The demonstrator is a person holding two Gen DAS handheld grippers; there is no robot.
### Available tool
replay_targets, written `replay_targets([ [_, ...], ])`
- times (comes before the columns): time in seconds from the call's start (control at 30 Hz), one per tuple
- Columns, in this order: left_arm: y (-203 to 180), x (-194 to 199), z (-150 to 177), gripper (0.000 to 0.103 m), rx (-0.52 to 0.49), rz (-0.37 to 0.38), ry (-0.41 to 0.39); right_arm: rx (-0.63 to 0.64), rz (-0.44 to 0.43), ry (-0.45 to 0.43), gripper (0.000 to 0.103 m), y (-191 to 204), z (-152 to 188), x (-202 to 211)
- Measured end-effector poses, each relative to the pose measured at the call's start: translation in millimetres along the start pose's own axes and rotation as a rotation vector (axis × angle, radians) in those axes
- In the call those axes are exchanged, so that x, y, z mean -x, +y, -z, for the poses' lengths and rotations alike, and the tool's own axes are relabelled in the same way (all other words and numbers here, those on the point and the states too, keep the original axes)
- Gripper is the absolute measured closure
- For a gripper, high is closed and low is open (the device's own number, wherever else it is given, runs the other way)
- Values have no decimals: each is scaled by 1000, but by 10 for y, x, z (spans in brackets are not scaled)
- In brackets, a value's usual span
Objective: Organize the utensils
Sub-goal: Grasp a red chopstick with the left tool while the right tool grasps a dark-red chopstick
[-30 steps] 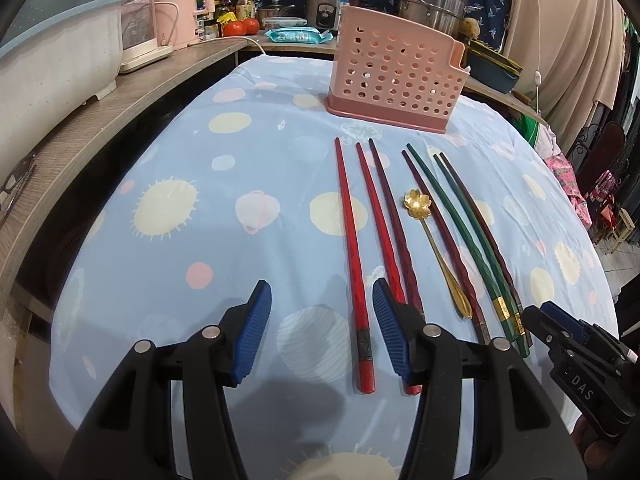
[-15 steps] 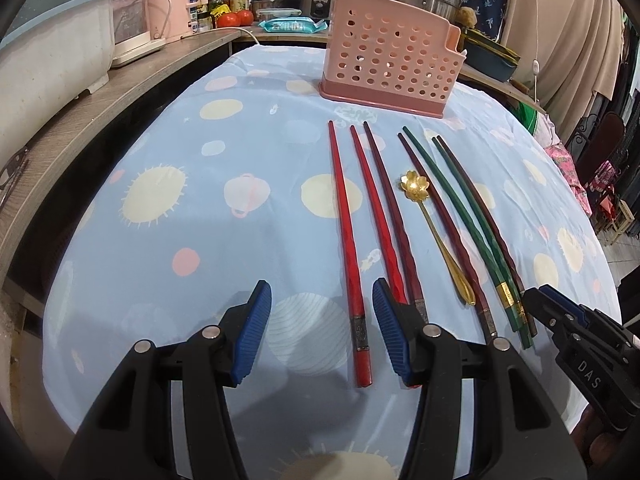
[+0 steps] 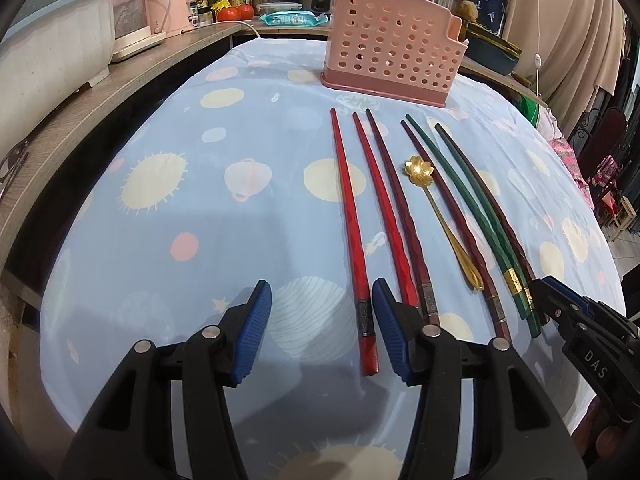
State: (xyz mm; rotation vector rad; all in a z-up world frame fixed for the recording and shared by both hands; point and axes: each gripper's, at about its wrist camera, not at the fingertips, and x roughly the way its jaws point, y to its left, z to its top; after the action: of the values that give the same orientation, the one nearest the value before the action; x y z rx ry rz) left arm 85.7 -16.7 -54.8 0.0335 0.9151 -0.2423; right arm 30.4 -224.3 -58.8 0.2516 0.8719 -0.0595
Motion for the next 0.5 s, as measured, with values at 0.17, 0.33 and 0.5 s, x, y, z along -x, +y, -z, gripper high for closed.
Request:
replay_targets([
  [0.17,-14,13,38,56,-10,-6,-5,0,4,-3,89,-2,14,3],
  [0.33,-18,33,73,66,-16,-1,-12,-6,4,-5,92,-26,22,7],
  [0.5,15,54,96,75,-10,13,-8,-7,4,-5,94,-38,29,15],
])
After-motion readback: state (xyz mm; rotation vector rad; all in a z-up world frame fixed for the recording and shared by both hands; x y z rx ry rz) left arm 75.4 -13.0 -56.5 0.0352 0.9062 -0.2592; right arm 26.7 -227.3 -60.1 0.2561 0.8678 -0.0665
